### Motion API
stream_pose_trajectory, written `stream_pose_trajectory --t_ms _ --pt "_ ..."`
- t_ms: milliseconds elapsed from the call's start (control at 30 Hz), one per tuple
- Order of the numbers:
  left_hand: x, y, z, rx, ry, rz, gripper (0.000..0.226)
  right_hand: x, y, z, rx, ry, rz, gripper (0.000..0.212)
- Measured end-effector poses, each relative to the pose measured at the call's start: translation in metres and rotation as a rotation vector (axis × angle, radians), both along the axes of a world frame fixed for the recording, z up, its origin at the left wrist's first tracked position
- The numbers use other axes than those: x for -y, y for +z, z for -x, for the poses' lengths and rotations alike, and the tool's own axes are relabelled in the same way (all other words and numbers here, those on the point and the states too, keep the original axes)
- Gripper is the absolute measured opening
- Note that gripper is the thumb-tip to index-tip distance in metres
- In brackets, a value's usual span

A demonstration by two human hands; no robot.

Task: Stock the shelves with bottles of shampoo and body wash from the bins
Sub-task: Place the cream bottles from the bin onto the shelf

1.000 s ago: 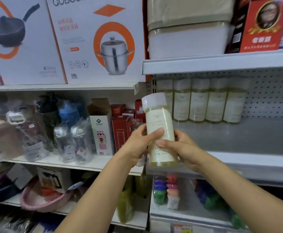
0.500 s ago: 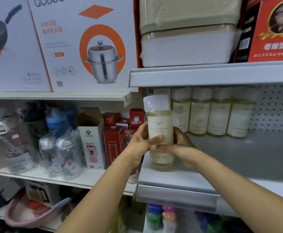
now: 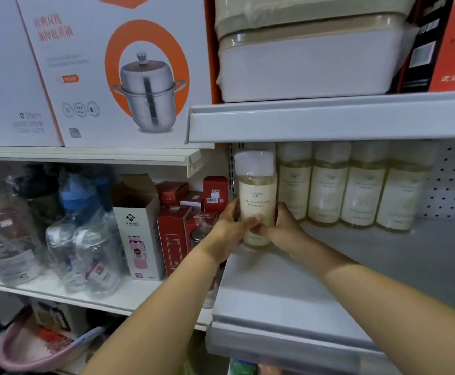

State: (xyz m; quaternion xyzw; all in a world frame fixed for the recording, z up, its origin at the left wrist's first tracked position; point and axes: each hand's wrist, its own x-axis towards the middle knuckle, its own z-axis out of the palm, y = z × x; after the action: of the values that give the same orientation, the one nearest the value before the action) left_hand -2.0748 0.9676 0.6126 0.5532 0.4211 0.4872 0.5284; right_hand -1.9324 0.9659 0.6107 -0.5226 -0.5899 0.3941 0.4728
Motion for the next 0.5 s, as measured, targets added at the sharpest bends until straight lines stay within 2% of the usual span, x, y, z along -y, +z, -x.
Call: stream_pose_trajectory --t_ms 133,500 --pt "-0.017 -0.003 -0.008 -0.004 0.045 0.026 0.062 -0.012 -0.001 0.000 0.015 -0.030 0.010 0.080" --pt "-0.038 -0.008 -0.017 -0.010 0.089 0.068 0.069 -0.023 0.002 0.003 0.012 -0.063 0.018 0.076"
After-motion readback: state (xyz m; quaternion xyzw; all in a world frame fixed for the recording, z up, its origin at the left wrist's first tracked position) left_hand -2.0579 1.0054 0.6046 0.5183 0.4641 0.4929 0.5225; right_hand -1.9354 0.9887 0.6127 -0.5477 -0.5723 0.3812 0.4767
